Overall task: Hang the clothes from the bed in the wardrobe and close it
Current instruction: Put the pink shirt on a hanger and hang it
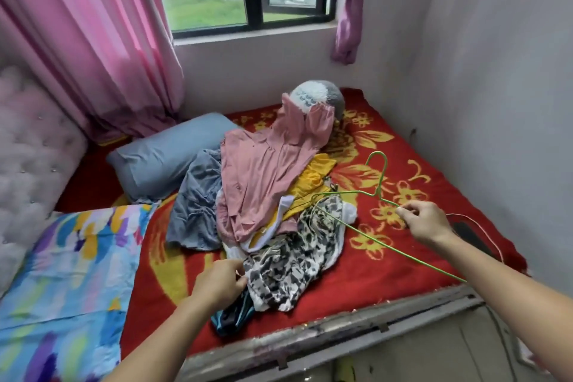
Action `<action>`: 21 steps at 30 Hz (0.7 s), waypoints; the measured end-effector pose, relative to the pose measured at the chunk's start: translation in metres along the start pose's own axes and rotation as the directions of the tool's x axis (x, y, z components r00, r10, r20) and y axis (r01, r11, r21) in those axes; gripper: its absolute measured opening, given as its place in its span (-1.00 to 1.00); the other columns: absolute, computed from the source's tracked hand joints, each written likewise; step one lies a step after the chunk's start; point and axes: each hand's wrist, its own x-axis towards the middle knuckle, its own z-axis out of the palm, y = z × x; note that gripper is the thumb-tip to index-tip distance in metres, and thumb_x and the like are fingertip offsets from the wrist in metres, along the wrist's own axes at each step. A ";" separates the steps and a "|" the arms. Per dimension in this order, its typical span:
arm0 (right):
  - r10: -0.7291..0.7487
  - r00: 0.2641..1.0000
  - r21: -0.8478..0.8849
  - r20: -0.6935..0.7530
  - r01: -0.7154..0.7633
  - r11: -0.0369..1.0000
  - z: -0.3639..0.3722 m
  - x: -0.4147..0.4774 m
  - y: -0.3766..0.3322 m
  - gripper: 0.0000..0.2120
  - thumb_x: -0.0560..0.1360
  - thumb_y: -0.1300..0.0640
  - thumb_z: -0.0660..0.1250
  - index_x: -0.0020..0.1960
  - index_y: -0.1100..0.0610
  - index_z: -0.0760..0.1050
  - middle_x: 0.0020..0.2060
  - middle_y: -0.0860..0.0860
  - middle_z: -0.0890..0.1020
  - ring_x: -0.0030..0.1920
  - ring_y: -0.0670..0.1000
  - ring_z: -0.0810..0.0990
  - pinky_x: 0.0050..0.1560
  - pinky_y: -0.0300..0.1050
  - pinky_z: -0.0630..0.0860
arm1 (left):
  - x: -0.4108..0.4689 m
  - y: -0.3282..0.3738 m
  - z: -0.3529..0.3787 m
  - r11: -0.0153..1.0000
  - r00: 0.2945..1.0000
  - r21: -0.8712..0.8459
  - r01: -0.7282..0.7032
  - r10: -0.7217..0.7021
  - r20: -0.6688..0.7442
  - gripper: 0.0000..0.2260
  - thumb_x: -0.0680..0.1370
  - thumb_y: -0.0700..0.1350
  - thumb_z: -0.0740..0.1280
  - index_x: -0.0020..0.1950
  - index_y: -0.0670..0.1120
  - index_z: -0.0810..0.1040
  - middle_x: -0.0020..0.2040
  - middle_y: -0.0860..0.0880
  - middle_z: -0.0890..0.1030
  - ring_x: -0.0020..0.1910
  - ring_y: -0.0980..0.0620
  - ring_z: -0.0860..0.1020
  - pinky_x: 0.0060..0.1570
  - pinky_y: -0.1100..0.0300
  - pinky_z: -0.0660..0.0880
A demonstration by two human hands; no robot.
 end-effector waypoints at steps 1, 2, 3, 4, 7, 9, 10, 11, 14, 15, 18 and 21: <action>0.018 1.000 0.025 -0.006 -0.018 1.000 0.006 0.018 0.006 -0.80 0.52 0.06 0.37 -0.22 0.13 0.60 -0.37 0.05 0.63 -0.31 0.05 0.56 -0.25 -0.08 0.41 | 0.016 0.003 0.002 1.000 1.000 0.007 0.006 -0.006 0.013 -0.90 0.53 0.11 0.26 -0.15 0.14 0.46 -0.16 0.06 0.58 -0.18 0.03 0.53 -0.21 0.13 0.50; 0.033 0.999 0.041 -0.010 -0.033 0.999 0.014 0.038 0.011 -0.80 0.53 0.08 0.36 -0.21 0.16 0.59 -0.38 0.07 0.63 -0.34 0.05 0.55 -0.29 -0.10 0.39 | 0.033 0.005 0.006 1.000 1.000 0.017 0.015 -0.016 0.027 -0.89 0.53 0.12 0.26 -0.16 0.14 0.46 -0.15 0.06 0.59 -0.18 0.05 0.54 -0.19 0.12 0.53; 0.055 0.998 0.060 -0.009 -0.054 0.997 0.024 0.059 0.016 -0.80 0.54 0.11 0.35 -0.20 0.18 0.59 -0.39 0.07 0.62 -0.37 0.04 0.54 -0.33 -0.12 0.37 | 0.051 0.007 0.009 0.999 0.999 0.026 0.025 -0.026 0.048 -0.89 0.53 0.12 0.26 -0.16 0.14 0.46 -0.13 0.06 0.60 -0.18 0.06 0.55 -0.18 0.12 0.53; 0.081 0.997 0.083 -0.004 -0.080 0.993 0.036 0.082 0.021 -0.81 0.54 0.12 0.33 -0.19 0.18 0.59 -0.41 0.06 0.61 -0.40 0.02 0.53 -0.36 -0.15 0.36 | 0.067 0.009 0.012 0.999 0.997 0.029 0.035 -0.037 0.072 -0.90 0.53 0.11 0.25 -0.15 0.13 0.46 -0.13 0.06 0.61 -0.18 0.07 0.56 -0.20 0.13 0.52; 0.205 0.978 0.170 0.028 -0.206 0.964 0.085 0.156 0.036 -0.82 0.55 0.16 0.31 -0.20 0.18 0.58 -0.47 0.00 0.57 -0.48 0.03 0.47 -0.42 -0.17 0.34 | 0.119 0.012 0.020 0.997 0.988 0.045 0.069 -0.075 0.136 -0.87 0.53 0.11 0.25 -0.09 0.10 0.51 -0.15 0.04 0.61 -0.20 0.08 0.56 -0.31 0.15 0.44; 0.320 0.945 0.246 0.073 -0.328 0.912 0.123 0.203 0.047 -0.80 0.55 0.16 0.29 -0.22 0.18 0.56 -0.47 0.00 0.56 -0.53 0.01 0.43 -0.48 -0.20 0.31 | 0.152 0.014 0.024 0.993 0.978 0.057 0.105 -0.113 0.173 -0.87 0.54 0.11 0.26 -0.06 0.09 0.52 -0.14 0.04 0.62 -0.19 0.08 0.56 -0.32 0.17 0.42; 0.381 0.919 0.288 0.099 -0.393 0.874 0.142 0.226 0.051 -0.79 0.56 0.16 0.27 -0.23 0.17 0.54 -0.46 0.01 0.57 -0.56 -0.01 0.42 -0.53 -0.24 0.30 | 0.168 0.016 0.025 0.990 0.972 0.064 0.125 -0.135 0.192 -0.87 0.54 0.10 0.26 -0.05 0.08 0.53 -0.12 0.04 0.62 -0.18 0.07 0.55 -0.30 0.16 0.43; 0.447 0.886 0.326 0.125 -0.462 0.825 0.159 0.247 0.054 -0.78 0.57 0.16 0.26 -0.25 0.14 0.51 -0.43 0.03 0.57 -0.57 -0.02 0.41 -0.59 -0.27 0.26 | 0.185 0.019 0.027 0.987 0.967 0.069 0.143 -0.154 0.205 -0.86 0.54 0.08 0.26 -0.03 0.06 0.54 -0.10 0.04 0.62 -0.17 0.06 0.55 -0.27 0.16 0.45; 0.605 0.766 0.433 0.218 -0.631 0.643 0.207 0.297 0.060 -0.78 0.59 0.19 0.18 -0.23 0.12 0.44 -0.39 0.07 0.53 -0.53 0.00 0.34 -0.66 -0.34 0.18 | 0.230 0.025 0.036 0.980 0.954 0.062 0.187 -0.196 0.225 -0.85 0.54 0.06 0.25 -0.02 0.06 0.56 -0.17 0.07 0.61 -0.17 0.06 0.56 -0.23 0.15 0.49; 0.634 0.731 0.452 0.252 -0.668 0.590 0.221 0.309 0.061 -0.80 0.60 0.20 0.15 -0.19 0.13 0.43 -0.41 0.06 0.49 -0.54 -0.01 0.31 -0.68 -0.36 0.16 | 0.242 0.026 0.041 0.979 0.952 0.056 0.198 -0.205 0.228 -0.86 0.54 0.06 0.24 -0.04 0.07 0.56 -0.20 0.09 0.61 -0.18 0.08 0.56 -0.25 0.16 0.48; 0.670 0.674 0.449 0.312 -0.726 0.521 0.267 0.338 0.071 -0.79 0.60 0.22 0.09 -0.18 0.12 0.39 -0.45 0.04 0.45 -0.63 -0.06 0.32 -0.68 -0.39 0.12 | 0.275 0.024 0.060 0.975 0.947 0.020 0.222 -0.220 0.232 -0.87 0.54 0.01 0.24 -0.06 0.06 0.57 -0.22 0.11 0.63 -0.19 0.13 0.56 -0.31 0.18 0.41; 0.621 0.625 0.347 0.473 -0.780 0.521 0.310 0.344 0.086 -0.73 0.63 0.21 0.06 -0.25 0.12 0.30 -0.46 0.03 0.49 -0.60 -0.10 0.46 -0.59 -0.34 0.34 | 0.307 0.007 0.085 0.964 0.933 0.015 0.265 -0.260 0.249 -0.87 0.53 -0.03 0.25 -0.02 0.02 0.58 -0.15 0.07 0.63 -0.13 0.04 0.57 -0.27 0.16 0.42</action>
